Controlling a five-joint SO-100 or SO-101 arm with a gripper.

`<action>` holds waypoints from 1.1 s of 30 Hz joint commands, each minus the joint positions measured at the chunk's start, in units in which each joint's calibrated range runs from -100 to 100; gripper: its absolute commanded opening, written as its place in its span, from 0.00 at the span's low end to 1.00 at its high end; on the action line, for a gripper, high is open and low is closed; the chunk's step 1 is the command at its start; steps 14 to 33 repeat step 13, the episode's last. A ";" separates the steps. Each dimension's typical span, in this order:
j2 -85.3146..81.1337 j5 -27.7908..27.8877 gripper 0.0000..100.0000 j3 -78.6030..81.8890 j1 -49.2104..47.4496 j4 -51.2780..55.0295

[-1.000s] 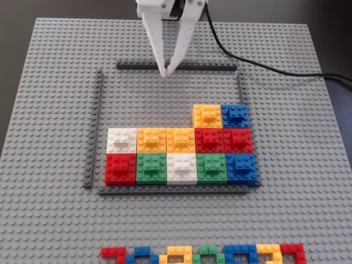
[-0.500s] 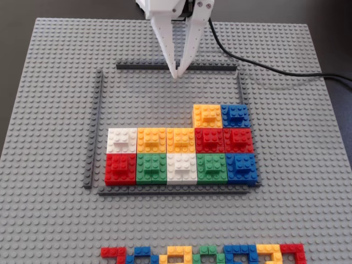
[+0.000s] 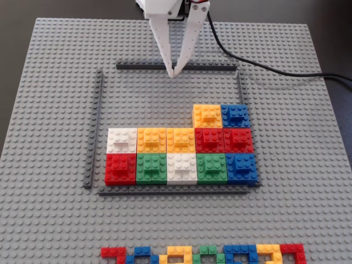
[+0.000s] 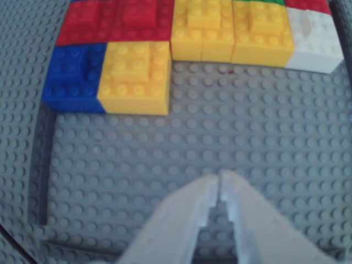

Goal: Grab the cube and place it into the grid

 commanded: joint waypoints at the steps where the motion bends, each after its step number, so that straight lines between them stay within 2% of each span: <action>1: -2.04 -0.20 0.00 0.53 0.37 0.31; 33: -2.04 -0.34 0.00 0.53 0.81 0.36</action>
